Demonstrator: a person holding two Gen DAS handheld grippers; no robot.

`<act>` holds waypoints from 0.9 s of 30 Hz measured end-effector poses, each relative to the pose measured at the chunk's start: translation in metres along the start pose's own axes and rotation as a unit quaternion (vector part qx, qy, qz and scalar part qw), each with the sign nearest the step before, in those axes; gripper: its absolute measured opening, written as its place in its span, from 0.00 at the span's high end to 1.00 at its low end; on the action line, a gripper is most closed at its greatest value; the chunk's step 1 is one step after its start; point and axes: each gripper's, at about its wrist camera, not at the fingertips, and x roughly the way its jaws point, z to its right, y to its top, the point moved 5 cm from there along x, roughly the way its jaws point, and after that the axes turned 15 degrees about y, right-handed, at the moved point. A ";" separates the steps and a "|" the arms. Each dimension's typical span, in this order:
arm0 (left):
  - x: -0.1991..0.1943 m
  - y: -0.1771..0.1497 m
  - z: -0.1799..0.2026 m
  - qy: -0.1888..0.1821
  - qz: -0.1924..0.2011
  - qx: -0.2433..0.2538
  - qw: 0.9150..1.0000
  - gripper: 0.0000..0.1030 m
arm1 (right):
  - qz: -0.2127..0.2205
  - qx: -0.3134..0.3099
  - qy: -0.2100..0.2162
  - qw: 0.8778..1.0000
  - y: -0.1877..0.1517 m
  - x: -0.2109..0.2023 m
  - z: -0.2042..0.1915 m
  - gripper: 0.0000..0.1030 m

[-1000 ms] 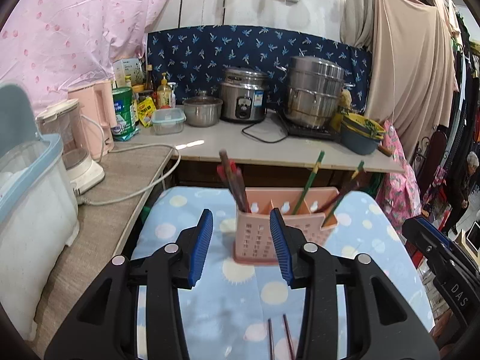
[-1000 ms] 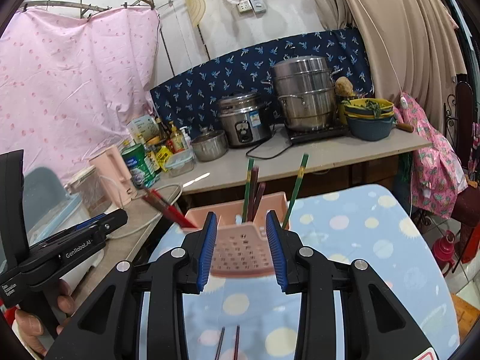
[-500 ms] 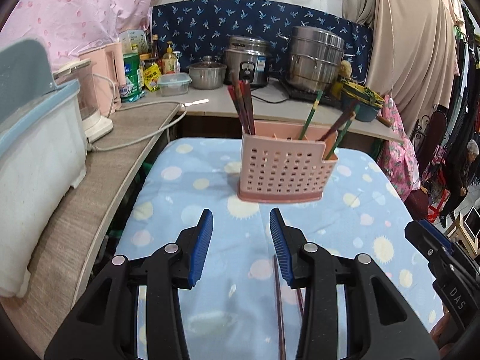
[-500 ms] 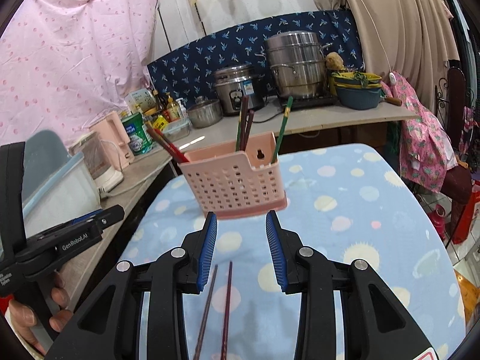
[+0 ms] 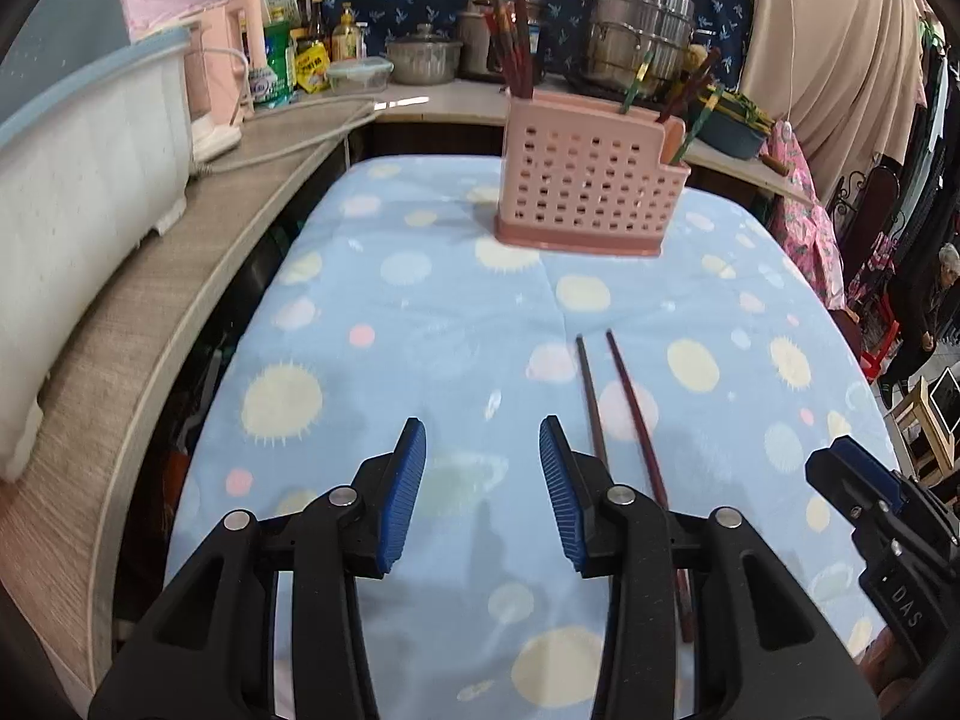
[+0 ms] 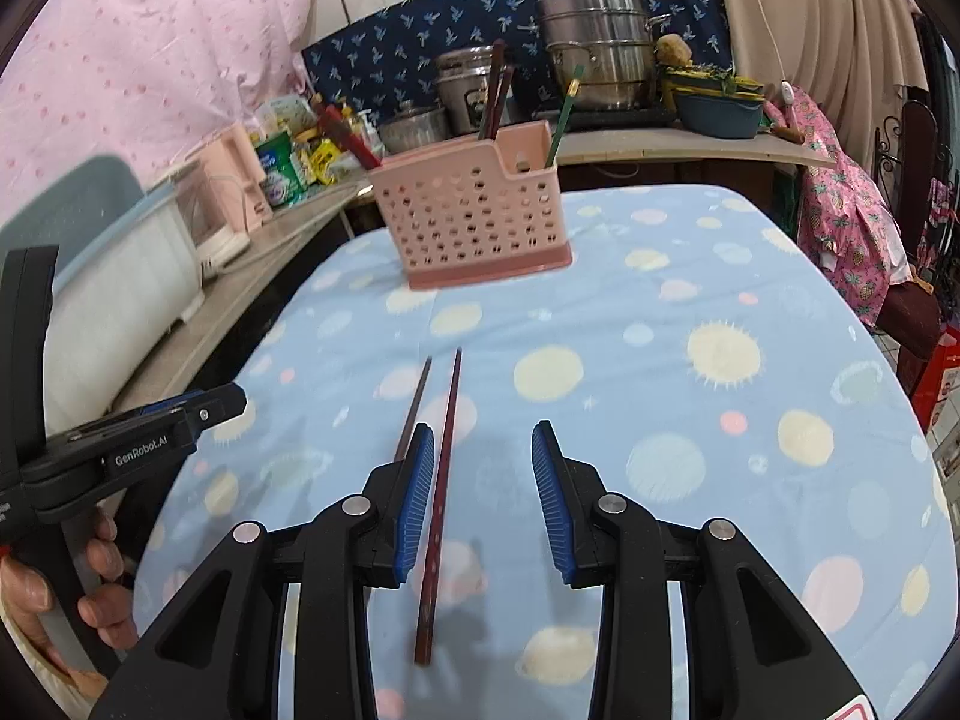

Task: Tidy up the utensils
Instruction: 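Move both open tools back down to the last two chopsticks, then grasp the dark red chopstick with the right tool while the left tool grasps the dark brown one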

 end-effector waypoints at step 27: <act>0.008 -0.069 0.007 0.002 -0.058 0.039 0.998 0.54 | -0.104 -0.014 0.002 0.994 -0.095 0.039 -0.023 0.89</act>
